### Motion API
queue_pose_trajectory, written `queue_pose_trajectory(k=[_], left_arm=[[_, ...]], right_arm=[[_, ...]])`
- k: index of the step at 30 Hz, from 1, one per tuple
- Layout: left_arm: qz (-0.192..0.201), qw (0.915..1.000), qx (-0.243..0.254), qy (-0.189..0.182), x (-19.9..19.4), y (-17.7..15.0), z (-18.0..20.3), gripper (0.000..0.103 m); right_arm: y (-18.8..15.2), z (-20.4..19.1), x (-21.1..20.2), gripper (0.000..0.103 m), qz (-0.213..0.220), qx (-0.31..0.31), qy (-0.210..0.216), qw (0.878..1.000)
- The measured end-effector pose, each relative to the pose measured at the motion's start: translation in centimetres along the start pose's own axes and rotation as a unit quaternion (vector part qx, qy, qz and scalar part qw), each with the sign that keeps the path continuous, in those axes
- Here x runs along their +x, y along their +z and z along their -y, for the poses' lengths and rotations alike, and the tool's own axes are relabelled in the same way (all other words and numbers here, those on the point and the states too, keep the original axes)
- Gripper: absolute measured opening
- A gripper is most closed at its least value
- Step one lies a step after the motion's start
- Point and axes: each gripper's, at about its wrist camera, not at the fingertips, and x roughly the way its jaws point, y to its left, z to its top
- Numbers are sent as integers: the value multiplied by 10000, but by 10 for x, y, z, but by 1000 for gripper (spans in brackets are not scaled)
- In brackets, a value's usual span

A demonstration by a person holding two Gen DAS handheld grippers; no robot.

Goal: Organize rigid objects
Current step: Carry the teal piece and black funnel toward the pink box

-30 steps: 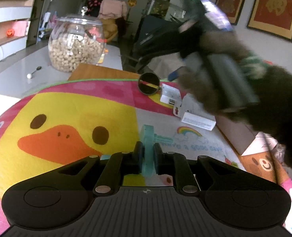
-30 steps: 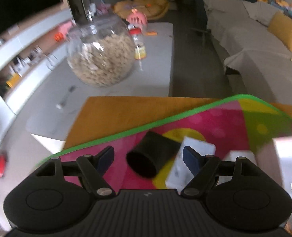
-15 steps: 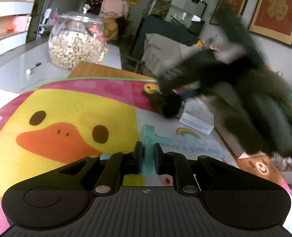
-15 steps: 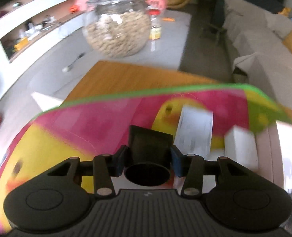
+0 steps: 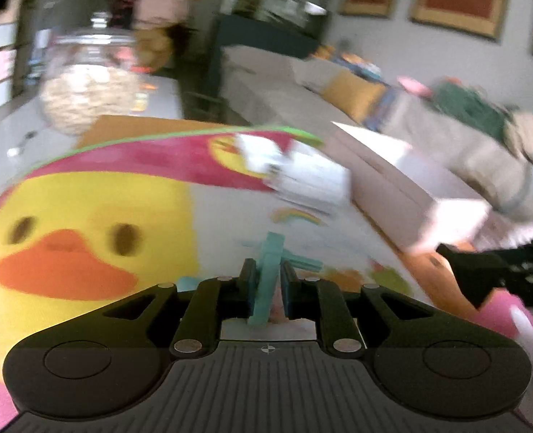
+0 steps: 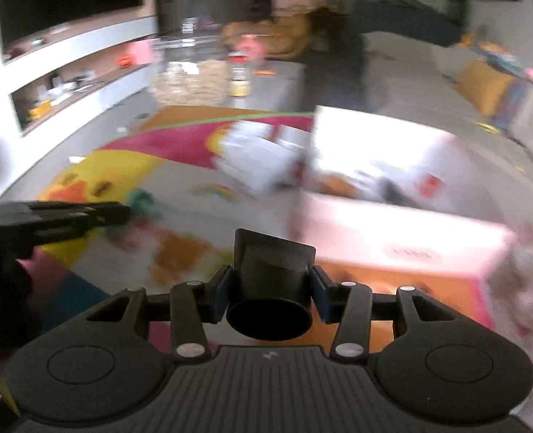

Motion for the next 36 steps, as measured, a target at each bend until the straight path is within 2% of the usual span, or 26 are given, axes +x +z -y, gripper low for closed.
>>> queue_pose_trajectory(k=[3,6,8,10,15,18,21,26,29,31,34,36], left_arm=[[-326,9970,568,-421,9,-6,31,17],[-467,9896,1272,-489,12,-10,59,20],[-512,9833,1683,-461,12,-15,74,28],[-545,9770,2019,-413,11,-18,85,27],[-857,9735,2001,-699,13,-10,86,27],[-1006,9671,2187,-819,14,-9,91,27],[-1212,9615,2297,-900,13,-6,93,27],[-1534,9578,2229,-973,10,-3,90,28],[-1627,9563,2135,-1156,9,-4,91,45],[-1649,9545,2143,-1255,10,-6,96,63],[-1678,9516,2176,-1378,11,-10,104,84],[-1586,9528,2214,-1341,13,-13,109,86]], right_arm=[[-19,21,-8,46,77,242,-306,9992],[-31,37,-9,48,92,489,-387,9980],[-37,45,-7,56,98,676,-328,9971],[-43,53,-5,62,156,822,-299,9960],[-59,65,0,67,313,978,-313,9942],[-65,69,2,67,389,1086,-206,9931],[-67,75,0,70,464,1206,-47,9916],[-70,79,1,72,506,1374,99,9892],[-70,80,2,74,519,1423,150,9883],[-70,79,3,74,528,1449,167,9879],[-70,79,3,74,528,1466,175,9876],[-71,79,3,74,528,1465,173,9876]])
